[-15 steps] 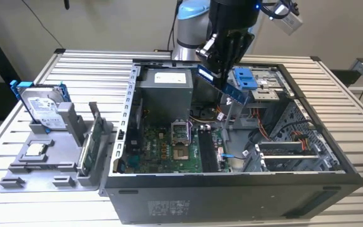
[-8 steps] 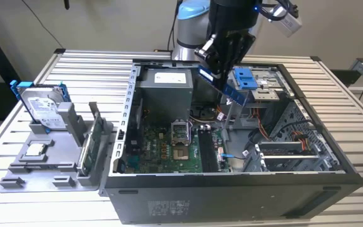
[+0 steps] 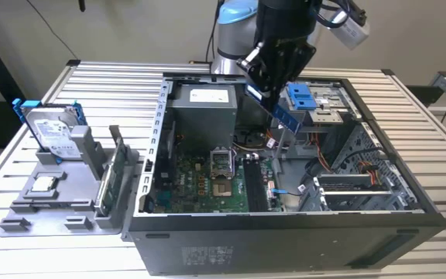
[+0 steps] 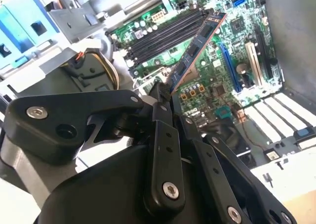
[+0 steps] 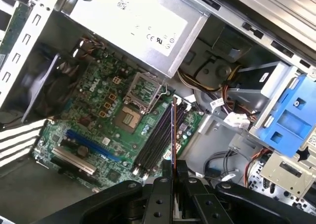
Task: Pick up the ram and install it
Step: 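Insert the ram into the slot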
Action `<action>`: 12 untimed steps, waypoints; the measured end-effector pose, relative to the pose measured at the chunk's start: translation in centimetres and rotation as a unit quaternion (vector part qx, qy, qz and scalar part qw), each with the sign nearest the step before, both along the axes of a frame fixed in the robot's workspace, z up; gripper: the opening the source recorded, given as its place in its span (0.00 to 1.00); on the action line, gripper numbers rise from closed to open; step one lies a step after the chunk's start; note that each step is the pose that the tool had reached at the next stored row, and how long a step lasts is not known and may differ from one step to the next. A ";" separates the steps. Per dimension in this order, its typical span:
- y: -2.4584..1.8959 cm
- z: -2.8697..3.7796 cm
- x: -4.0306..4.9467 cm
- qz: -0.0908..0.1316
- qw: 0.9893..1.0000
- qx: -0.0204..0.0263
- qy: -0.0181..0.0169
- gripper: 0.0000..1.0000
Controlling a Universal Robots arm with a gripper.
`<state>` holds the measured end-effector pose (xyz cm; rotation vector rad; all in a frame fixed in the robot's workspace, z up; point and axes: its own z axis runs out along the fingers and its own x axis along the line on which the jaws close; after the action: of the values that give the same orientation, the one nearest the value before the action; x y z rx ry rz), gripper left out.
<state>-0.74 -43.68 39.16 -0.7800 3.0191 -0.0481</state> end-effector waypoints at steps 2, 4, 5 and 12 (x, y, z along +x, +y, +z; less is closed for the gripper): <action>0.00 -0.04 0.00 -0.012 1.000 0.000 0.000 0.14; 0.00 -0.08 0.00 -0.025 1.000 0.000 0.000 0.14; 0.00 -0.10 0.00 -0.031 1.000 0.000 0.000 0.14; 0.00 -0.24 0.00 -0.078 0.997 0.000 0.000 0.14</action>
<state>-0.74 -43.68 38.93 -0.5411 3.0733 -0.0509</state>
